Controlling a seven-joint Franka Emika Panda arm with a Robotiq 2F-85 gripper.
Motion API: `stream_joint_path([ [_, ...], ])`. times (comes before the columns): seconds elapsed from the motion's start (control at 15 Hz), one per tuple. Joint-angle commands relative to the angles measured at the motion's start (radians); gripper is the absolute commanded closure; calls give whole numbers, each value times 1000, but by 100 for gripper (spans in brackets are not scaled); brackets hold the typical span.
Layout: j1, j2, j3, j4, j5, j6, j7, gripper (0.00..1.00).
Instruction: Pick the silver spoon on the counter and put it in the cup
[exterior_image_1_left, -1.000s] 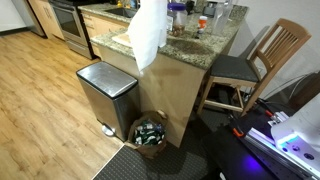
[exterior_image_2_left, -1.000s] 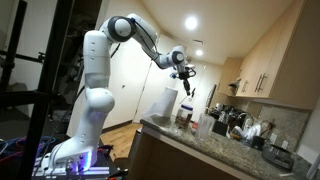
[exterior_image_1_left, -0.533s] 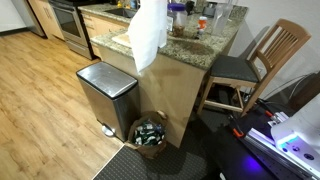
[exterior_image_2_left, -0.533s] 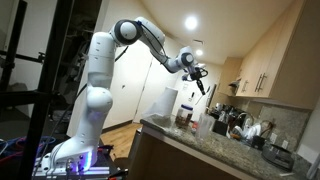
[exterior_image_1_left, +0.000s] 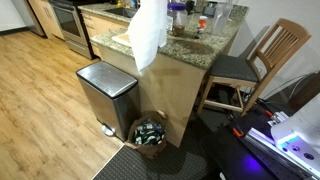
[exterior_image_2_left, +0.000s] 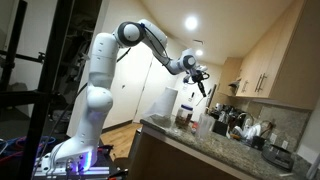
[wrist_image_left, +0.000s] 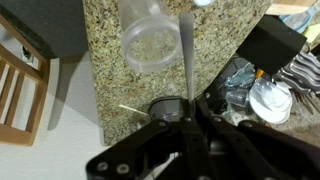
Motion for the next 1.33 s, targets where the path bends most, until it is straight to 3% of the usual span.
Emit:
stream_joint_path([
  [0.0,-26,45,-17,42,-134,70,150,100],
  [0.33,-18,111,-47,74,-378,65,386,100],
  [0.6,6,153,-70,68,-487,51,504,100],
  [1.27,62,179,-79,36,-506,-27,538,100],
])
